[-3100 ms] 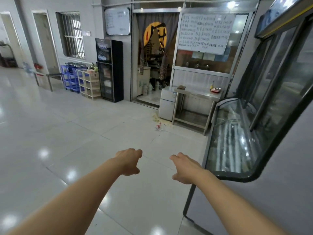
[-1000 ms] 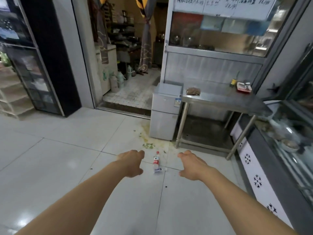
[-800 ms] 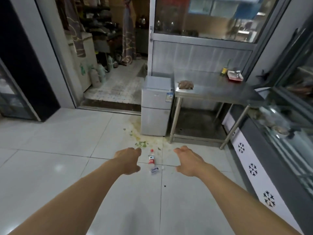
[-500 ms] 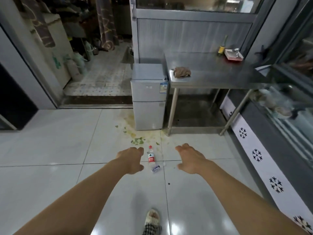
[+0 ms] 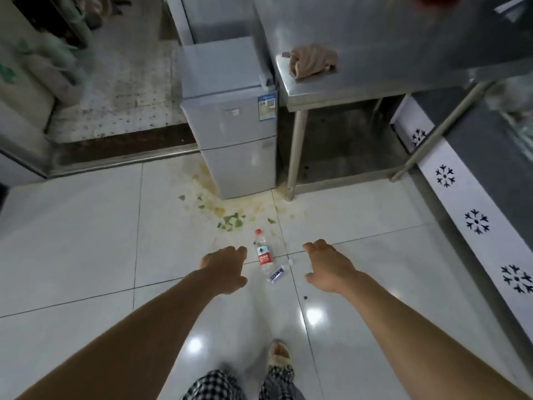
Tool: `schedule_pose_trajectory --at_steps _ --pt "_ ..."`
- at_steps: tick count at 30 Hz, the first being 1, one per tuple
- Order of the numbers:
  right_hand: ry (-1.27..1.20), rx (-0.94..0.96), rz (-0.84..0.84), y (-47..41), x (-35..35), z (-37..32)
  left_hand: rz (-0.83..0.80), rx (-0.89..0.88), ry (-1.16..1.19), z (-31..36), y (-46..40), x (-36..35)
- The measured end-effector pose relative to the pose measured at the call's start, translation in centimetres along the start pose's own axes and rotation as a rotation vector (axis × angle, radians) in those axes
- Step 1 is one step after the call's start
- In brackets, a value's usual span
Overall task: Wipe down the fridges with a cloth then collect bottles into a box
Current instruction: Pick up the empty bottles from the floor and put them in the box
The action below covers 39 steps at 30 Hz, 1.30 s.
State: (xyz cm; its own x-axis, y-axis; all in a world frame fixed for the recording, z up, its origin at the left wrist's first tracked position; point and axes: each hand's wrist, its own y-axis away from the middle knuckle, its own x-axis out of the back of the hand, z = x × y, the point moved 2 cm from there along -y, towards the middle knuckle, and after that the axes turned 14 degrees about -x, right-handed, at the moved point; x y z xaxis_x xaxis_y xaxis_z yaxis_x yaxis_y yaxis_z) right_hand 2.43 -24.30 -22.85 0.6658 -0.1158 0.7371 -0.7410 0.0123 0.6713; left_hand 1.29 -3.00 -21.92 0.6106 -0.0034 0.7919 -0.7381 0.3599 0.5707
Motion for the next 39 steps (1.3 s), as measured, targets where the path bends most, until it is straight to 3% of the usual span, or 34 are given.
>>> schedule_pose_trajectory --at_steps 6,16,26,33,39 --pt "-0.112 -0.132 -0.071 -7.0 -2.9 -1.0 -0.104 -0.145 -0.023 -4.6 -8.8 -0.8" --pt "-0.386 -0.42 -0.119 -17.1 -11.3 -4.7 -0.229 -0.468 -0.297 -12.2 -22.8 -5.1" --pt "-0.64 -0.631 -0.102 -31.5 -26.7 -4.7 -0.17 -0.674 -0.445 -17.2 -38.4 -20.0" --pt "-0.802 -0.77 -0.026 -42.8 -38.0 -5.0 -0.105 -0.777 -0.524 -20.8 -47.9 -31.2" --pt "-0.898 -0.913 0.101 -48.8 -44.6 -4.9 -0.026 -0.992 -0.631 -21.6 -52.9 -37.9"
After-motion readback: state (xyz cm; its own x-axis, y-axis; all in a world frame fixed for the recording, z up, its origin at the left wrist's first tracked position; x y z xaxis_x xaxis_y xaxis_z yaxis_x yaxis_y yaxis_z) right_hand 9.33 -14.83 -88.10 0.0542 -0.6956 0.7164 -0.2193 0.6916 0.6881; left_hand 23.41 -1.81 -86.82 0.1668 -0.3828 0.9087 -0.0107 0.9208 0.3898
